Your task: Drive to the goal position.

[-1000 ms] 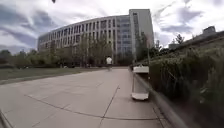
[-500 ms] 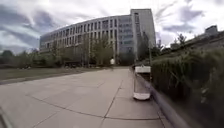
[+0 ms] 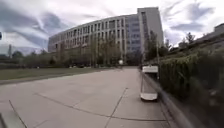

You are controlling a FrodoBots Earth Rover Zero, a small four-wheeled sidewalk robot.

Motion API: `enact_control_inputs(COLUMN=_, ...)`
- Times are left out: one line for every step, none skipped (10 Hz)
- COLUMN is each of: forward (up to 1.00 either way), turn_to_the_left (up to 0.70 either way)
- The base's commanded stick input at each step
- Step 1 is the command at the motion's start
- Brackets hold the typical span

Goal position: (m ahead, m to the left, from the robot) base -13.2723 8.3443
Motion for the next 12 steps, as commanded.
enact_control_inputs(forward=0.00, turn_to_the_left=0.70)
enact_control_inputs(forward=0.00, turn_to_the_left=0.70)
enact_control_inputs(forward=0.00, turn_to_the_left=0.70)
enact_control_inputs(forward=0.00, turn_to_the_left=0.70)
enact_control_inputs(forward=0.00, turn_to_the_left=0.70)
enact_control_inputs(forward=0.00, turn_to_the_left=0.70)
enact_control_inputs(forward=0.00, turn_to_the_left=0.70)
enact_control_inputs(forward=0.00, turn_to_the_left=0.70)
enact_control_inputs(forward=0.00, turn_to_the_left=0.70)
enact_control_inputs(forward=0.00, turn_to_the_left=0.70)
enact_control_inputs(forward=0.00, turn_to_the_left=0.70)
enact_control_inputs(forward=0.00, turn_to_the_left=0.70)
